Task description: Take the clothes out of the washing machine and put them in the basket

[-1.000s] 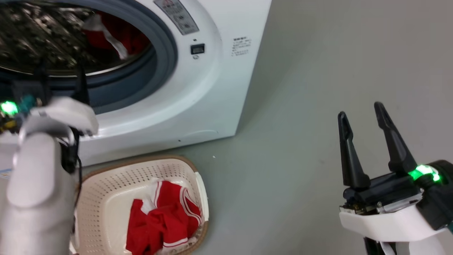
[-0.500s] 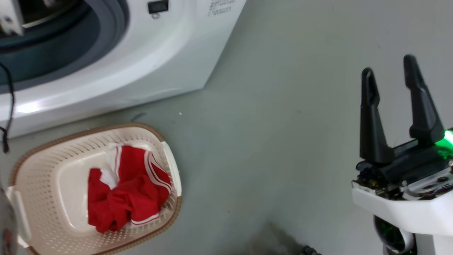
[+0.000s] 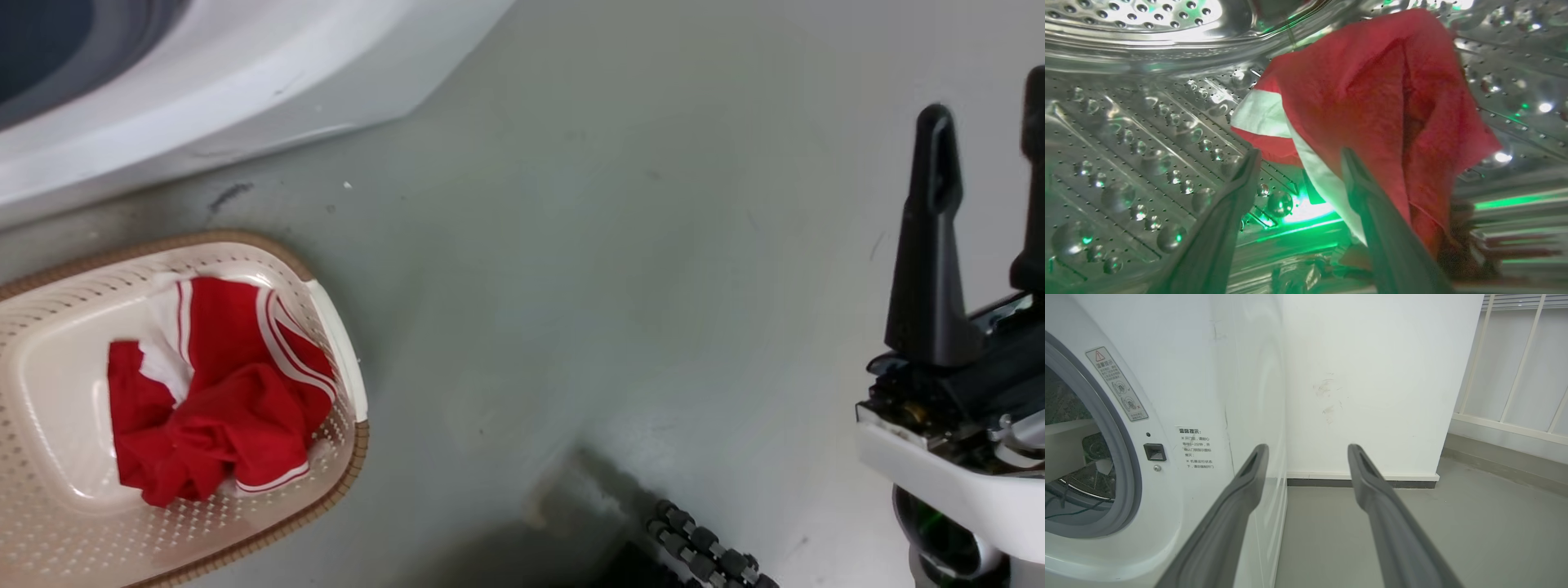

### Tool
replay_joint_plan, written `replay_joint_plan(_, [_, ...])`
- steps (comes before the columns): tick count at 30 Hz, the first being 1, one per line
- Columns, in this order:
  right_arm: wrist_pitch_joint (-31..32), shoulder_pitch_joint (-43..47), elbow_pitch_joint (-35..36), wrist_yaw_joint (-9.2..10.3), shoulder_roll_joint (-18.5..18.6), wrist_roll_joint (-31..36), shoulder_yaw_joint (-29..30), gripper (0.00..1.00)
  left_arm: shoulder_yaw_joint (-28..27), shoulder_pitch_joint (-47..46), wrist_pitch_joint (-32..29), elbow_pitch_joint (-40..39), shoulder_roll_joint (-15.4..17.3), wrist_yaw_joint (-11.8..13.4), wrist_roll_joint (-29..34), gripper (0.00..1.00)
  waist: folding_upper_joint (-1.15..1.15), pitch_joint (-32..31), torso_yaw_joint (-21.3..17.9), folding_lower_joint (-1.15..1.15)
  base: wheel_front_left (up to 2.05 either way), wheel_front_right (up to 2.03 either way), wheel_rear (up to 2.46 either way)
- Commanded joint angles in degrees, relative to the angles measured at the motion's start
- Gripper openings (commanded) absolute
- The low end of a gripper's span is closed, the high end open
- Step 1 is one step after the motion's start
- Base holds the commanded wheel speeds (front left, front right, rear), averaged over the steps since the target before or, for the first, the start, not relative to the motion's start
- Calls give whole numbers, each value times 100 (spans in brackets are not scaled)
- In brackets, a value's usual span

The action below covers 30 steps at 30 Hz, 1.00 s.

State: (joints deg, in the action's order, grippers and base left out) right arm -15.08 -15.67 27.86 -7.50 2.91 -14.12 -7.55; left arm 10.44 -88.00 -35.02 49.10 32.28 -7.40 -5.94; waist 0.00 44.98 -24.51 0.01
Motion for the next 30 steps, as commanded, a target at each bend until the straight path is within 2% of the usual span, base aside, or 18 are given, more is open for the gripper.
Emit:
replay_joint_plan(1, [-14,-150,58,2,-5,12,3,100,19,-177,-111,28,36,2,-38,100,0,173,-70,-1,0,0,0])
replay_joint_plan(8, [-14,-220,322,2,-5,-94,39,100,86,-1005,-1144,269,22,72,-100,100,0,564,-167,-1,0,0,0])
replay_joint_plan(14, [-14,-254,505,2,-5,-198,70,100,112,-1280,-1680,361,6,145,-161,100,0,810,-199,-1,0,0,0])
replay_joint_plan(20, [-14,-246,610,2,-5,-217,152,100,129,-1073,-1638,562,-37,257,-212,100,0,925,-162,-1,0,0,0])
replay_joint_plan(28, [-13,-247,659,2,-5,-178,234,100,273,-1089,-1433,760,-133,240,-193,100,0,1008,-108,-1,0,0,0])
replay_joint_plan(29, [-13,-243,660,2,-5,-182,240,100,324,-1129,-1375,746,-118,229,-151,62,0,1015,-105,-1,0,0,0])
replay_joint_plan(30, [-14,-241,658,2,-5,-182,241,100,351,-1176,-1314,746,-105,235,-142,0,0,1020,-106,-1,0,0,0])
